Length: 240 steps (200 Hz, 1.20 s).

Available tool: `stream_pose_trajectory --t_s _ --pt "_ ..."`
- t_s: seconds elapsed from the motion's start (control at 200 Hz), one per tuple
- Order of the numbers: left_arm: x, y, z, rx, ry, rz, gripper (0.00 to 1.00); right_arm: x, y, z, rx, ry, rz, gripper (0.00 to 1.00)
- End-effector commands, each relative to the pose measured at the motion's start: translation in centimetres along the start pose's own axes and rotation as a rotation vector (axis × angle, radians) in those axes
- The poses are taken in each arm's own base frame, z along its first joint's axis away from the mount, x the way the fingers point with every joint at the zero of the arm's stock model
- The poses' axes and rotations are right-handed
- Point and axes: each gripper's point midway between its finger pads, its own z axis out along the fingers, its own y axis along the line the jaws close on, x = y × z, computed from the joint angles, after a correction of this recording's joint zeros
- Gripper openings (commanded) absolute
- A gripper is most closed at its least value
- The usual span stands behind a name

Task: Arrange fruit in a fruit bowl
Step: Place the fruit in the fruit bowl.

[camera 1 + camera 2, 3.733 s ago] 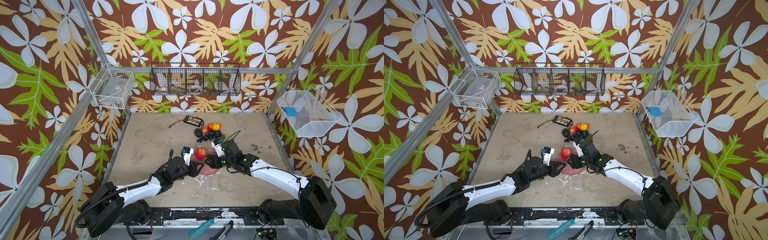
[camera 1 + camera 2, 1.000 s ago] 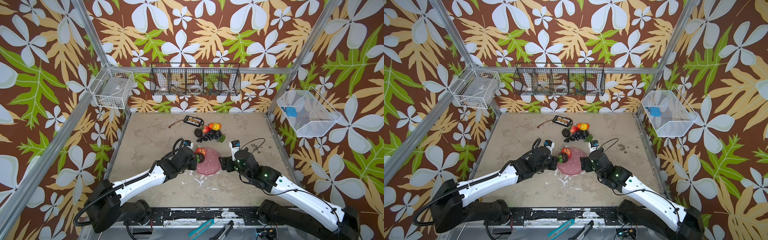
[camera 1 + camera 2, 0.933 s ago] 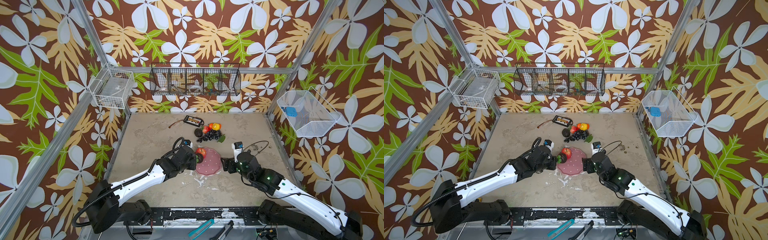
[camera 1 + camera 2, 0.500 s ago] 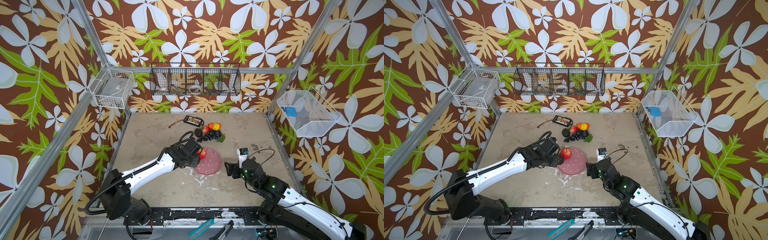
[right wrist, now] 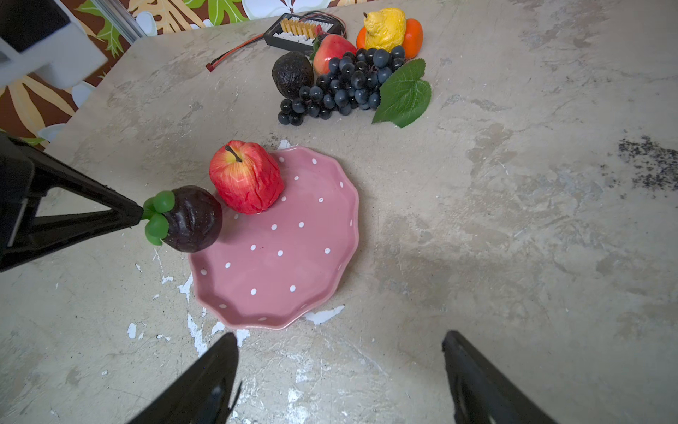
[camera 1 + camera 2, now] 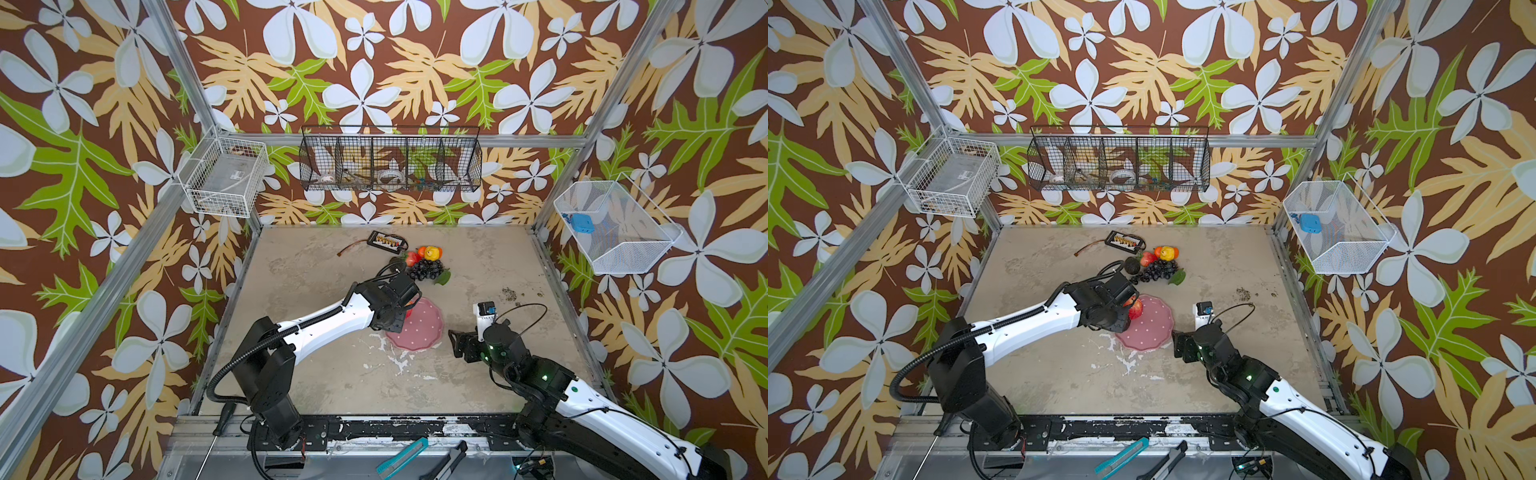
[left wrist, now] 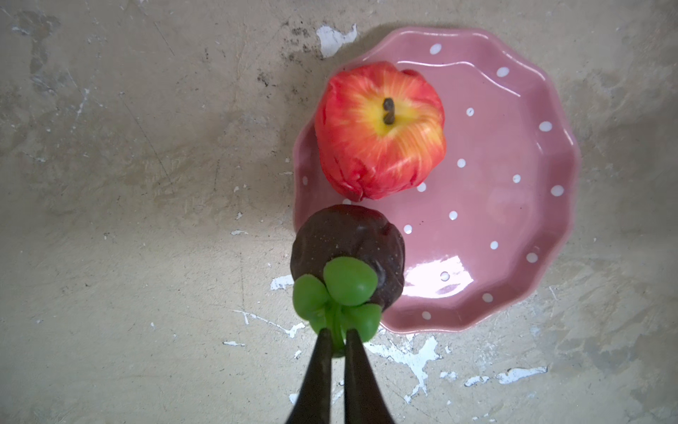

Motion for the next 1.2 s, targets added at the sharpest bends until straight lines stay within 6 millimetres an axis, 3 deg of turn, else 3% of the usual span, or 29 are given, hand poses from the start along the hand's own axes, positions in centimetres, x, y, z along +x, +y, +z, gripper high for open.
stream_pose_trajectory --t_s 0.0,0.435,0.781,1.196 --pt "0.7 0.2 0.4 -0.042 0.037 0.030 0.00 -0.6 0.2 0.0 -0.008 -0.023 0.002 0.87" --pt "0.3 -0.4 1.4 -0.108 0.045 0.075 0.00 -0.6 0.1 0.0 0.000 -0.024 -0.002 0.87" --pt "-0.1 -0.6 1.6 -0.107 0.033 0.080 0.20 -0.6 -0.1 0.0 0.007 -0.028 -0.003 0.87" --pt "-0.9 -1.0 0.8 -0.086 -0.009 0.068 0.31 -0.9 0.1 -0.2 0.006 -0.027 -0.009 0.87"
